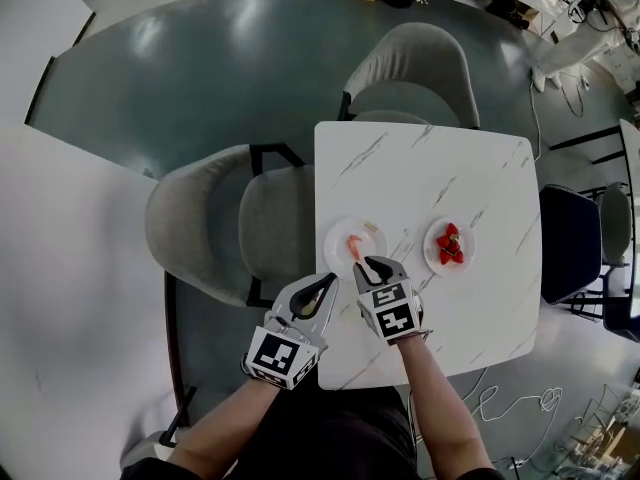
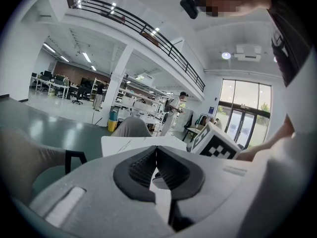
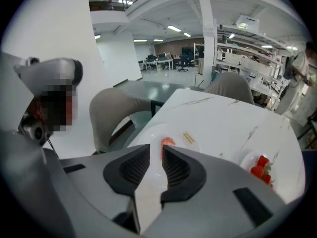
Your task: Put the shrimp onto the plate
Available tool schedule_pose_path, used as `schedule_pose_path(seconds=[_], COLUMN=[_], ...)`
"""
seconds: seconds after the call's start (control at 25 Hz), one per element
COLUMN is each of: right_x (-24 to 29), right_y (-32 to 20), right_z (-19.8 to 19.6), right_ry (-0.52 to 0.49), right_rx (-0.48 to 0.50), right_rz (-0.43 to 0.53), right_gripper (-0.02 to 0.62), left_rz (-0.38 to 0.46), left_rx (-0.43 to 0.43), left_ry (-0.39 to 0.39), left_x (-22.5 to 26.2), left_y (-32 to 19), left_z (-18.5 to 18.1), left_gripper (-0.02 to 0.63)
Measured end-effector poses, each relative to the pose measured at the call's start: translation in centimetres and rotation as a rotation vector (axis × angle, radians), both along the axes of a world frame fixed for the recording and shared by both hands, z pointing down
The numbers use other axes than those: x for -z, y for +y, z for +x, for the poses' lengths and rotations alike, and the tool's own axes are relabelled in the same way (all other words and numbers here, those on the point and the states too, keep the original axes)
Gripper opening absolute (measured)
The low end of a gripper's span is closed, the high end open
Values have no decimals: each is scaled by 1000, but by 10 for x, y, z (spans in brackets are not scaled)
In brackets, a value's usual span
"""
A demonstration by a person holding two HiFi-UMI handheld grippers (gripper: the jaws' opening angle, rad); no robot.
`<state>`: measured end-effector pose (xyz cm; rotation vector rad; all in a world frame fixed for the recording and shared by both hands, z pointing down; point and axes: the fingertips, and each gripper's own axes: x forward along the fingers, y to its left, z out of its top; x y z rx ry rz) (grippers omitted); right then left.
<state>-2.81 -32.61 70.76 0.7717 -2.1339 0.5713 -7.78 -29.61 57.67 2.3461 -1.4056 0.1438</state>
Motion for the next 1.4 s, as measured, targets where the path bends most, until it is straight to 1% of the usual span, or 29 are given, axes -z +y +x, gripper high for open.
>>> schedule_pose_path(seconds=[0.08, 0.12, 0.24, 0.36, 0.52, 0.64, 0.76, 1.0, 1.24, 1.4], right_x=[26, 40, 89, 138, 192, 227, 261, 303, 324, 332], right_y=[9, 11, 8, 8, 16, 23, 31, 49, 54, 57], right_z=[2, 3, 5, 3, 3, 6, 11, 20, 27, 28], right_ry=[-78, -116, -238, -356, -423, -488, -555, -578, -597, -606], right_rx=[-21, -34, -71, -85, -70, -82, -100, -103, -99, -92], right_rz=[3, 12, 76, 141, 242, 286, 310, 405, 471, 488], right_gripper=[70, 49, 5, 3, 3, 3, 3, 3, 2, 1], left_rz=[-2, -7, -25, -32, -14, 5, 22, 85, 146, 176], left_rx=[-6, -8, -20, -32, -32, -28, -29, -45, -43, -36], left_ry=[-9, -10, 11, 21, 25, 33, 45, 54, 57, 57], left_x=[12, 17, 32, 48, 77, 105, 136, 180, 198, 207], left_y=[7, 10, 11, 14, 19, 24, 30, 43, 46, 47], left_z=[4, 7, 17, 27, 37, 40, 44, 54, 58, 57], left_gripper=[8, 8, 8, 8, 8, 8, 8, 8, 8, 8])
